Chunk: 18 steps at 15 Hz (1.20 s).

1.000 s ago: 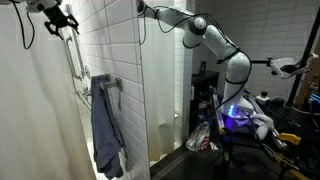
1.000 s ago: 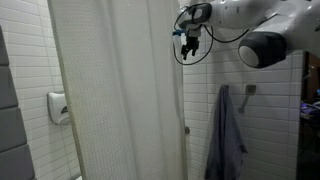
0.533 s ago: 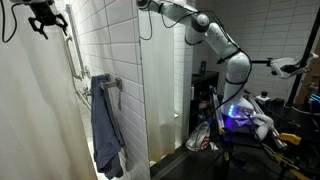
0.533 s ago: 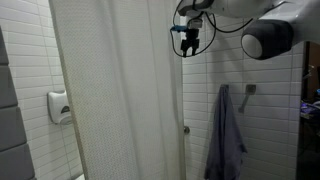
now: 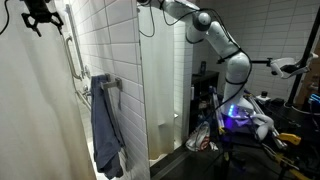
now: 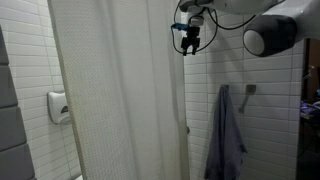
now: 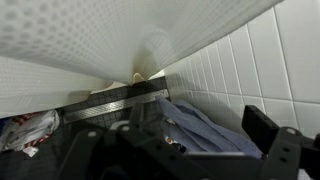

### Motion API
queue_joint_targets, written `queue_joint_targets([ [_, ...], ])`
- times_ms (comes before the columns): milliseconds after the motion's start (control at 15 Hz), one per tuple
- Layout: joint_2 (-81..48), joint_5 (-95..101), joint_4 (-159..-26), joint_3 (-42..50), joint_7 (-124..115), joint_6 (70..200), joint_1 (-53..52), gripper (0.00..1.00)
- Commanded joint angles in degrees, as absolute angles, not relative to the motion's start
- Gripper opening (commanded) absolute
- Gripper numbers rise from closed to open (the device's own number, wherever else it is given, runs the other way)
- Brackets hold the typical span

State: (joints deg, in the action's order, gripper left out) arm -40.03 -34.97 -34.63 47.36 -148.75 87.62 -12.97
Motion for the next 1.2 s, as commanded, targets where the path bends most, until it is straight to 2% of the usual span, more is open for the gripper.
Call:
queue_joint_targets([
  [0, -40.0, -35.0, -34.7, 47.3, -148.8, 87.6, -13.0, 1.00],
  [467, -40.0, -35.4, -35.3, 47.3, -149.5, 88.5, -12.9, 1.00],
  [1133, -36.9, -39.6, -49.6, 55.6, -149.0, 91.1, -21.9, 1.00],
])
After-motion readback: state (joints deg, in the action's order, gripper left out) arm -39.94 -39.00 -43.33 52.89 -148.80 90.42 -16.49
